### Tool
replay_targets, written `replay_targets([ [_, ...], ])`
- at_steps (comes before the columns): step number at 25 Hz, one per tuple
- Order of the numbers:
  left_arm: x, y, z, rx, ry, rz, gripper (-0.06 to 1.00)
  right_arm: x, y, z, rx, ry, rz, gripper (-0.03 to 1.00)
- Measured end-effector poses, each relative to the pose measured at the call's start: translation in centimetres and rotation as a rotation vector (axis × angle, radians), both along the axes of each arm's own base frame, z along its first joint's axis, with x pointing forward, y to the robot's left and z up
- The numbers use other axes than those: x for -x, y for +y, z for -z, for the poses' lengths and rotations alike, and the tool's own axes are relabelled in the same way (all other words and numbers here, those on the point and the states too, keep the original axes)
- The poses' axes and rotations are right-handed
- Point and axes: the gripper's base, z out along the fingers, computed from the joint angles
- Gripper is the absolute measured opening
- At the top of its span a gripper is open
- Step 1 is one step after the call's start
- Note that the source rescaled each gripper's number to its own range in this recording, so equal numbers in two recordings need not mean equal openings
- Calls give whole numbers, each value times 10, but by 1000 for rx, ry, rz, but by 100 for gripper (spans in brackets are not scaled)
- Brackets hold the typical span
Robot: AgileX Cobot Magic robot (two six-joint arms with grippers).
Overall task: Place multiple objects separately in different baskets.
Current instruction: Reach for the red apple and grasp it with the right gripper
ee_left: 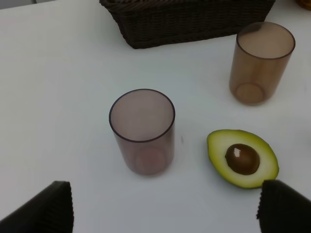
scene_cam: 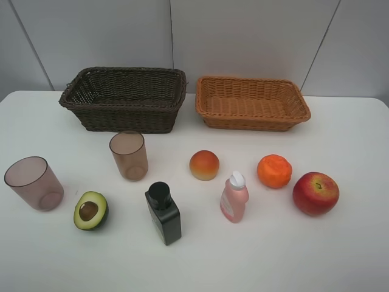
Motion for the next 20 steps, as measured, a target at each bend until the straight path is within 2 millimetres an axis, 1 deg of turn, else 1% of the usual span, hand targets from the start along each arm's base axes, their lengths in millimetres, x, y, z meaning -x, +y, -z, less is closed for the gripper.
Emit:
replay_targets([
  [4,0,0,0,0,0,0,100,-10,0,-6,0,61,0,91],
  [8,0,0,0,0,0,0,100,-27,0,-18,0,135,0,91],
  [14,0,0,0,0,0,0,100,-62,0,-25,1,291,-1,91],
  [20,0,0,0,0,0,0,100,-101,0,-22,2,441,-1,91],
])
